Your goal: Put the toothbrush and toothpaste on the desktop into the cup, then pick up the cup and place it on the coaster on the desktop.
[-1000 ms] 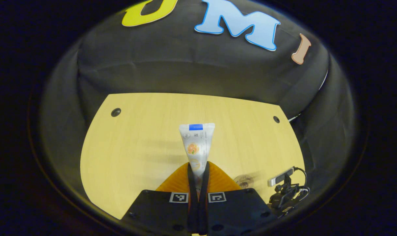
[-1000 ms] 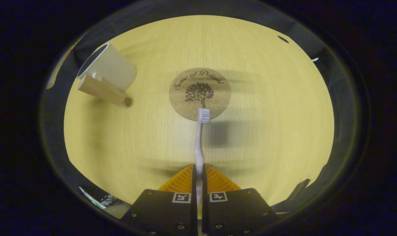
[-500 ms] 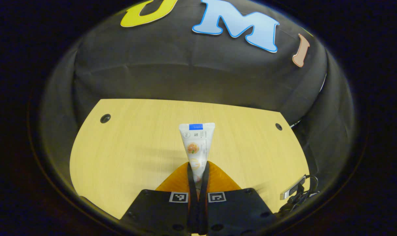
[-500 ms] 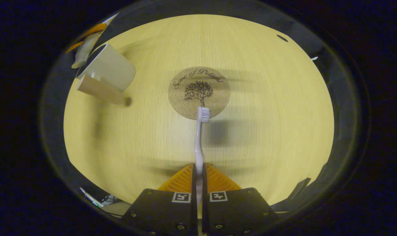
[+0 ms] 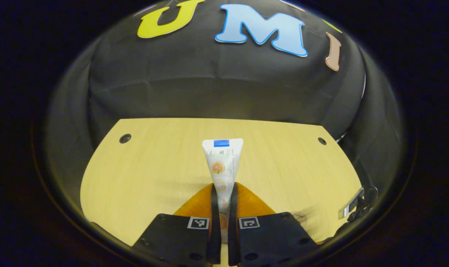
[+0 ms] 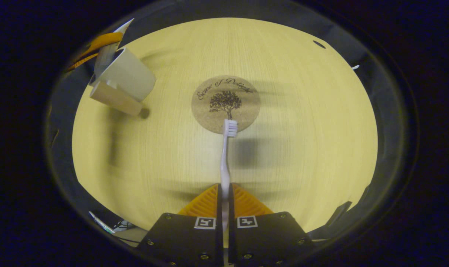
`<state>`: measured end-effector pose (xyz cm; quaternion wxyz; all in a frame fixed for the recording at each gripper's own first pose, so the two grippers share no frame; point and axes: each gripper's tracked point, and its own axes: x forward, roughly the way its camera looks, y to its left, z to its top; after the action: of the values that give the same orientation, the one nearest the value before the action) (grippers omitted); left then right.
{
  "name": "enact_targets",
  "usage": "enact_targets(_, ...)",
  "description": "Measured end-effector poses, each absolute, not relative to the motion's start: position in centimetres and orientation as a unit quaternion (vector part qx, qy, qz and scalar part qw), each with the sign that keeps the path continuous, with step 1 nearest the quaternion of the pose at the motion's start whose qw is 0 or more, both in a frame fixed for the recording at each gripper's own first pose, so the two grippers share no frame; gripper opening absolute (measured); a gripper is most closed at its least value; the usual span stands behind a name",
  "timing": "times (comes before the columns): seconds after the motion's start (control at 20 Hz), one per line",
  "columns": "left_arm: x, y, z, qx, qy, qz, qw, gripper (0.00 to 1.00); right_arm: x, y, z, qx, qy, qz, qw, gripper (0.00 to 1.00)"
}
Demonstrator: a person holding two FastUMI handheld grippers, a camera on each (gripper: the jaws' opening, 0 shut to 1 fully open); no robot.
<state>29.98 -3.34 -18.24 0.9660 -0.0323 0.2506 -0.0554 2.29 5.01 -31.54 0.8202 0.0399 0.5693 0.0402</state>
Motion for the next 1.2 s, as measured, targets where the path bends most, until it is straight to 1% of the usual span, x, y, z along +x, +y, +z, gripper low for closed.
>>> enact_targets(0.05, 29.8, -3.4, -18.2, -0.030, 0.247, -0.056, 0.967, 0.15, 2.3, 5.0, -31.5, 0.040, 0.568, 0.040, 0.821, 0.06)
enact_targets(0.15, 29.4, -3.9, -18.2, -0.035, 0.245, -0.059, 0.967, 0.24, 2.3, 5.0, -31.5, 0.039, 0.565, 0.041, 0.823, 0.06)
enact_targets(0.2, 29.0, -3.9, -18.4, -0.035, 0.248, -0.062, 0.966, 0.27, 2.3, 5.0, -31.6, 0.039, 0.564, 0.041, 0.824, 0.06)
enact_targets(0.25, 28.7, -4.2, -18.7, -0.037, 0.253, -0.068, 0.964, 0.26, 2.3, 5.0, -31.6, 0.038, 0.563, 0.041, 0.825, 0.06)
enact_targets(0.35, 27.8, -4.5, -18.8, -0.040, 0.263, -0.075, 0.961, 0.40, 2.3, 5.0, -31.7, 0.035, 0.560, 0.042, 0.827, 0.06)
enact_targets(0.4, 27.7, -4.4, -18.3, -0.040, 0.256, -0.075, 0.963, 0.53, 2.3, 5.0, -31.8, 0.034, 0.559, 0.043, 0.827, 0.06)
enact_targets(0.45, 27.4, -4.4, -17.8, -0.040, 0.250, -0.075, 0.965, 0.58, 2.3, 5.0, -31.8, 0.033, 0.556, 0.043, 0.829, 0.06)
enact_targets(0.55, 26.7, -4.4, -17.2, -0.037, 0.244, -0.077, 0.966, 0.55, 2.2, 4.9, -31.7, 0.033, 0.552, 0.043, 0.832, 0.07)
enact_targets(0.6, 26.3, -4.5, -16.9, -0.036, 0.239, -0.079, 0.967, 0.59, 2.3, 5.0, -31.8, 0.034, 0.550, 0.043, 0.834, 0.06)
enact_targets(0.65, 25.9, -4.4, -16.4, -0.036, 0.234, -0.080, 0.968, 0.59, 2.3, 4.9, -31.7, 0.036, 0.547, 0.044, 0.835, 0.06)
enact_targets(0.7, 25.2, -4.3, -15.9, -0.035, 0.228, -0.081, 0.970, 0.63, 2.3, 4.9, -31.7, 0.039, 0.544, 0.045, 0.837, 0.06)
enact_targets(0.8, 24.0, -4.0, -15.1, -0.034, 0.218, -0.083, 0.972, 0.55, 2.3, 4.9, -31.7, 0.048, 0.540, 0.048, 0.839, 0.06)
enact_targets(1.1, 20.5, -2.2, -13.5, -0.031, 0.198, -0.068, 0.977, 0.53, 2.5, 4.0, -31.0, 0.086, 0.542, 0.037, 0.835, 0.06)
enact_targets(1.15, 19.9, -1.7, -13.5, -0.030, 0.197, -0.063, 0.978, 0.53, 2.8, 3.8, -30.3, 0.095, 0.535, 0.037, 0.838, 0.06)
enact_targets(1.2, 19.2, -1.1, -13.8, -0.031, 0.197, -0.058, 0.978, 0.58, 3.0, 3.7, -29.5, 0.105, 0.528, 0.036, 0.842, 0.06)
